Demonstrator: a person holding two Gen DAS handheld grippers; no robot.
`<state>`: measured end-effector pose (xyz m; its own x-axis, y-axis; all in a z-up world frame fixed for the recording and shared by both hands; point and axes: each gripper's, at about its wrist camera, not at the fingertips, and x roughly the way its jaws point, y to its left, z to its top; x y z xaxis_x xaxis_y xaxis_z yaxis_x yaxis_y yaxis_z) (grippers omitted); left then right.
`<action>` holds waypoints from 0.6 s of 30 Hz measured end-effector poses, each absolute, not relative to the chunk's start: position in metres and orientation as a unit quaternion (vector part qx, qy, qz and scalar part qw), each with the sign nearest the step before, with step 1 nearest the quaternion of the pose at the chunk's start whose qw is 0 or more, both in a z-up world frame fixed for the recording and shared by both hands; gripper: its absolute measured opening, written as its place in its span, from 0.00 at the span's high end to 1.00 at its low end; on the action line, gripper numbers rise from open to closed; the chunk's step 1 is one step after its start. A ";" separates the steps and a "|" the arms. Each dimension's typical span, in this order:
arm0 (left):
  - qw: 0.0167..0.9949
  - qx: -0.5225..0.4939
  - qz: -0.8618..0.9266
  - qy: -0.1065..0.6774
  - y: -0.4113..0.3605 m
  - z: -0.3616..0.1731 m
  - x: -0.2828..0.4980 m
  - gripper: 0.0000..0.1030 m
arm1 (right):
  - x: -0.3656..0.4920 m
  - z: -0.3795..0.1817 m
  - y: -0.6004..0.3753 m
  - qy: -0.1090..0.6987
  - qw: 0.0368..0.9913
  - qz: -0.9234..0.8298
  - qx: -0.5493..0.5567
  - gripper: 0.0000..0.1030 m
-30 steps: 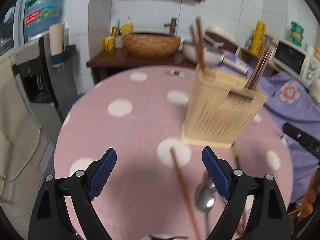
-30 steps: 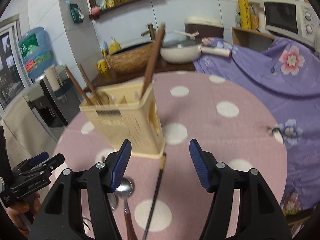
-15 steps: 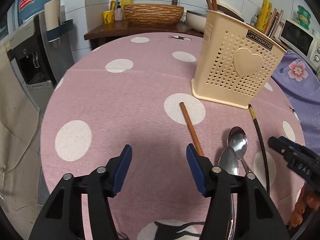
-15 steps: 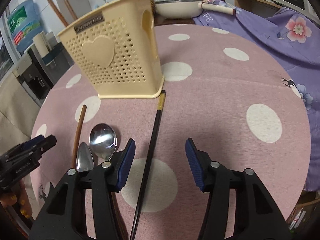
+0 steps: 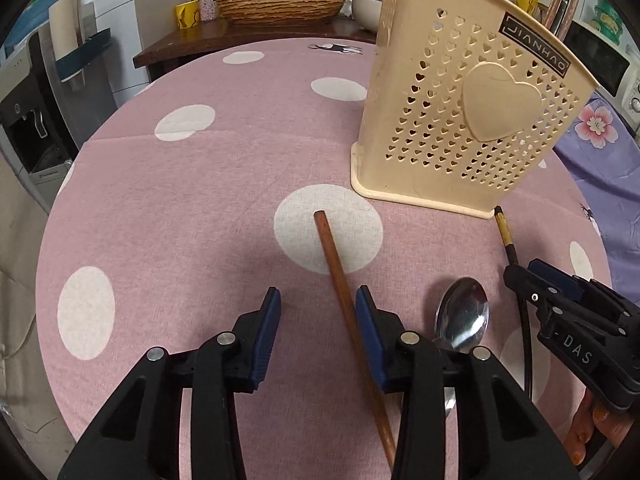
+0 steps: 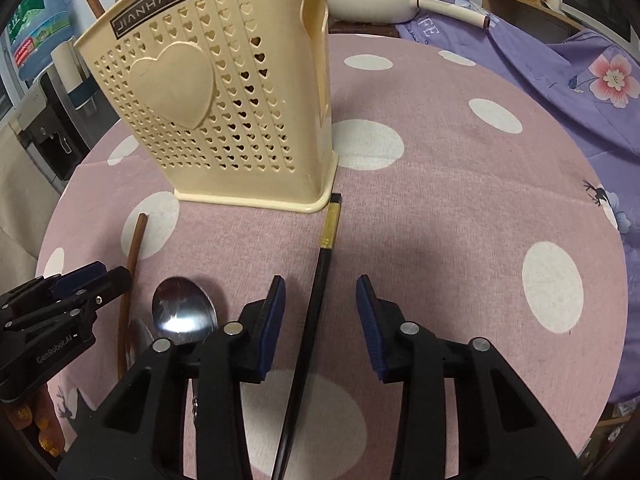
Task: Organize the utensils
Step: 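Grasp a wooden chopstick with the left tool while the right tool grasps the gold-tipped black chopstick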
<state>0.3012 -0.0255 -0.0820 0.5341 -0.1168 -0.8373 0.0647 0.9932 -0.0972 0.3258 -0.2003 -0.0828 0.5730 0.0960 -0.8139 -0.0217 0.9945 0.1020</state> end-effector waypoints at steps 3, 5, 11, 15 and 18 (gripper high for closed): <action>0.876 -0.024 -0.046 0.479 -0.030 -0.082 0.306 0.64 | 0.330 -0.082 -0.200 0.462 0.885 0.031 0.045 0.67; 0.876 -0.024 -0.040 0.480 -0.031 -0.082 0.309 0.65 | 0.334 -0.082 -0.199 0.463 0.885 0.028 0.045 0.68; 0.878 -0.013 -0.018 0.478 -0.039 -0.082 0.316 0.75 | 0.344 -0.081 -0.197 0.464 0.885 0.014 0.037 0.77; 0.879 -0.017 -0.007 0.477 -0.041 -0.081 0.318 0.81 | 0.350 -0.082 -0.196 0.464 0.885 0.004 0.033 0.82; 0.880 -0.014 0.001 0.474 -0.044 -0.081 0.319 0.87 | 0.354 -0.082 -0.193 0.464 0.885 -0.007 0.026 0.87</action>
<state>0.3194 -0.0444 -0.0811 0.5507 -0.0112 -0.8346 -0.0156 0.9996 -0.0237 0.3540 -0.1935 -0.0817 0.5694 0.0108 -0.8220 0.0373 0.9985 0.0390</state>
